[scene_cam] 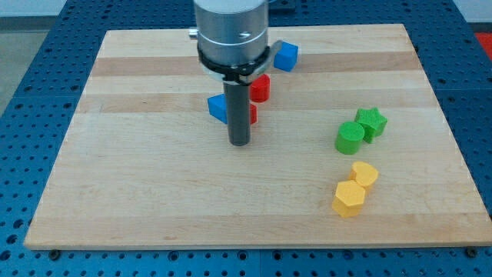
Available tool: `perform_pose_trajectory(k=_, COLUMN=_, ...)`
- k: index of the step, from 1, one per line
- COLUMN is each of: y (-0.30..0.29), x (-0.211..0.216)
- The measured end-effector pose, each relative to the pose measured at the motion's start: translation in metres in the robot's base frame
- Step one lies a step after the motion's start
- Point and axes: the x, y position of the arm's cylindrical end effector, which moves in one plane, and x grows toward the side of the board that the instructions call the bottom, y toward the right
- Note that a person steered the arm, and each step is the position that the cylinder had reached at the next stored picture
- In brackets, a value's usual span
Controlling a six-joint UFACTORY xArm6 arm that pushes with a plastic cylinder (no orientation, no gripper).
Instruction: Separate the red star and blue triangle
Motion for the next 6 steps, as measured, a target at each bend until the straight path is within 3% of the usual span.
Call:
perform_pose_trajectory(k=4, y=0.002, x=-0.042)
perform_pose_trajectory(k=6, y=-0.043, x=-0.038)
